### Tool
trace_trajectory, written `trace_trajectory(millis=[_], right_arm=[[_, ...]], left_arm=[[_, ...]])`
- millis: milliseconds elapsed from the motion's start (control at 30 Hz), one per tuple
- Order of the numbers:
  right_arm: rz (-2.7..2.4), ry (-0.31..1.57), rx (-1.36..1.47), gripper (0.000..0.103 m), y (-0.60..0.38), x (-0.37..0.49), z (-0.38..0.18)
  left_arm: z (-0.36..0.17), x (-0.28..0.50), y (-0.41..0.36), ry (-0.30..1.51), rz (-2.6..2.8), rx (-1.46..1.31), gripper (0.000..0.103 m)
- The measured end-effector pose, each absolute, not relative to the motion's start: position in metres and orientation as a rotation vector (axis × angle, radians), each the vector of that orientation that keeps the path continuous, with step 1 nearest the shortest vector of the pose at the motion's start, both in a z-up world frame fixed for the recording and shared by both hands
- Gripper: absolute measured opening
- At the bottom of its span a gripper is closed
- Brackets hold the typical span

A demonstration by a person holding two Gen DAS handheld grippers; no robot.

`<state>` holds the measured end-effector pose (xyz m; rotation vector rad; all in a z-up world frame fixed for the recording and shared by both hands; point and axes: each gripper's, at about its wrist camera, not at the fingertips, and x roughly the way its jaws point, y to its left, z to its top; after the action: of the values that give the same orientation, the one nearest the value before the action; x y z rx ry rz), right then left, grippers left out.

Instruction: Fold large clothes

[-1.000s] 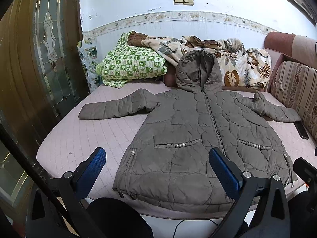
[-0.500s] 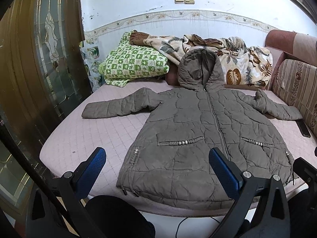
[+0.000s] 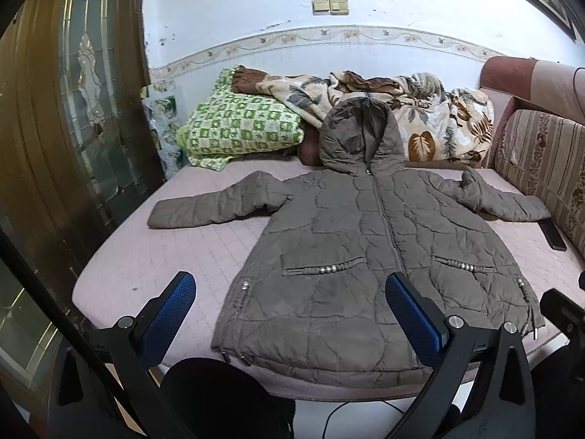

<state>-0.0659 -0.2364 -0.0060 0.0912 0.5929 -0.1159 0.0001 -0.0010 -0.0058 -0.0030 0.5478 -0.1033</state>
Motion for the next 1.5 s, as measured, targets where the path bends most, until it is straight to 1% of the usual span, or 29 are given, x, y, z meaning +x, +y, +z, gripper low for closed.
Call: trace_trajectory(millis=[267, 500, 567, 733, 967, 1067, 1133, 1200, 1267, 1300, 1333, 1367, 1467, 1500], right_arm=[[-0.146, 0.666, 0.151, 0.103, -0.262, -0.059, -0.022], [-0.153, 0.716, 0.259, 0.103, -0.308, -0.021, -0.041], [-0.171, 0.719, 0.283, 0.103, -0.323, -0.010, -0.045], [-0.261, 0.715, 0.348, 0.103, -0.378, 0.023, -0.043], [-0.416, 0.694, 0.374, 0.103, -0.451, 0.063, -0.032], [-0.452, 0.670, 0.398, 0.103, -0.484, 0.079, -0.032], [-0.469, 0.657, 0.437, 0.103, -0.515, 0.093, -0.035], [-0.475, 0.620, 0.529, 0.103, -0.555, 0.103, -0.041], [-0.486, 0.570, 0.668, 0.103, -0.600, 0.106, -0.048], [-0.462, 0.532, 0.741, 0.102, -0.619, 0.107, -0.054], [-0.467, 0.512, 0.787, 0.094, -0.631, 0.106, -0.058], [-0.487, 0.486, 0.856, 0.082, -0.650, 0.105, -0.065], [-0.488, 0.470, 0.963, 0.071, -0.683, 0.116, -0.080], [-0.497, 0.468, 0.973, 0.071, -0.690, 0.121, -0.083]], left_arm=[[-0.017, 0.014, -0.018, 0.588, -0.151, 0.050, 0.103], [-0.034, 0.040, -0.033, 0.608, -0.109, 0.158, 0.103], [-0.037, 0.055, -0.036, 0.623, -0.101, 0.182, 0.103], [-0.036, 0.113, -0.056, 0.580, -0.067, 0.230, 0.103], [-0.031, 0.213, -0.109, 0.582, -0.070, 0.201, 0.103], [-0.047, 0.243, -0.130, 0.585, -0.081, 0.194, 0.103], [-0.070, 0.248, -0.134, 0.561, -0.091, 0.204, 0.103], [-0.084, 0.251, -0.134, 0.563, -0.092, 0.233, 0.103], [-0.086, 0.259, -0.132, 0.585, -0.106, 0.229, 0.103], [-0.085, 0.262, -0.130, 0.581, -0.110, 0.215, 0.103], [-0.085, 0.263, -0.128, 0.575, -0.108, 0.204, 0.103], [-0.086, 0.266, -0.126, 0.576, -0.104, 0.193, 0.103], [-0.092, 0.277, -0.126, 0.612, -0.122, 0.174, 0.103], [-0.095, 0.280, -0.128, 0.624, -0.125, 0.182, 0.103]])
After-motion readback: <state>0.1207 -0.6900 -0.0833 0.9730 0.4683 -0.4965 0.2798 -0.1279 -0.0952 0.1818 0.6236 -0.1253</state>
